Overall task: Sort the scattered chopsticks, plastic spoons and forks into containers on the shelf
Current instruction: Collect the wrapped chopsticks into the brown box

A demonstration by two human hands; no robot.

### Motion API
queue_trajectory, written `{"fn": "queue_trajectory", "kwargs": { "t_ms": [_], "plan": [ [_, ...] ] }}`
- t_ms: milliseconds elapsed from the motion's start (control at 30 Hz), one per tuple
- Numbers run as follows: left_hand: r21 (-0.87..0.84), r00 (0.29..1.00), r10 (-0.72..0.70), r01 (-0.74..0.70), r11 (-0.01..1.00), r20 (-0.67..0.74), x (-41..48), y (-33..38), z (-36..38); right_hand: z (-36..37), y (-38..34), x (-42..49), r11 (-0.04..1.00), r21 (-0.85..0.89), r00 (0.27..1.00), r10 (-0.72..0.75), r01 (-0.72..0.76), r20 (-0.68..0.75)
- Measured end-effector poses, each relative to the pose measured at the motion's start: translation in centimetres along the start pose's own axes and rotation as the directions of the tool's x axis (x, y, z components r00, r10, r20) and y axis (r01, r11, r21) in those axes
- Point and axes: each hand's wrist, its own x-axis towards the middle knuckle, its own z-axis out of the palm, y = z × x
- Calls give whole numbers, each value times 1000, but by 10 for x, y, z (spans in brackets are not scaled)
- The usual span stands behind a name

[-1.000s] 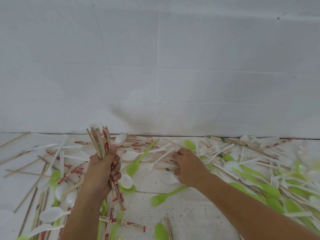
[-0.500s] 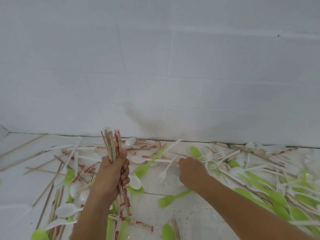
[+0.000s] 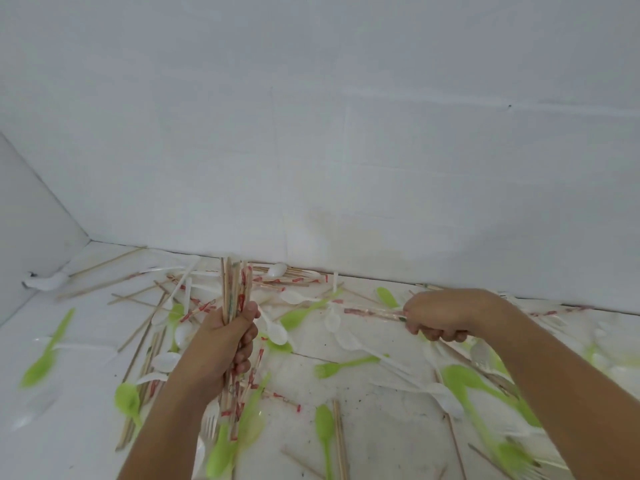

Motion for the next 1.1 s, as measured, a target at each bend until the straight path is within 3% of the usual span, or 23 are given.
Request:
{"fn": "queue_trajectory", "kwargs": {
  "t_ms": [67,100,200,300,367,433,533,633,833,967,1100],
  "plan": [
    [-20,1000,24,-24,999,11,-17,-1,8,1,7,3,943,298,989,-141,146,-39],
    [-18,999,42,-42,999,20,-25,0,13,5,7,5,866,445,973,-217,229,-79],
    [24,994,94,-95,995,55,-41,3,25,21,3,8,454,808,910,-349,375,-226],
    [52,987,138,-142,988,83,-50,8,34,38,-6,0,45,905,841,-393,422,-372],
    [61,980,175,-181,982,92,-51,10,39,47,-17,-5,-103,895,825,-354,434,-441],
    [60,972,212,-218,974,99,-49,10,40,58,-34,-8,-180,872,818,-302,455,-489],
    [69,966,241,-247,966,89,-46,11,31,88,-58,-7,-131,809,765,-270,573,-585],
    [71,962,267,-271,960,62,-43,9,4,145,-73,2,44,718,702,-258,694,-663],
    [75,971,232,-236,969,65,-36,5,-62,236,-74,25,422,603,724,-232,677,-650],
    [81,967,231,-240,968,104,-33,7,-83,244,-88,25,487,547,673,-120,681,-730],
    [69,972,206,-214,974,114,-28,7,-91,240,-100,30,410,561,642,-84,719,-762]
  ]
}}
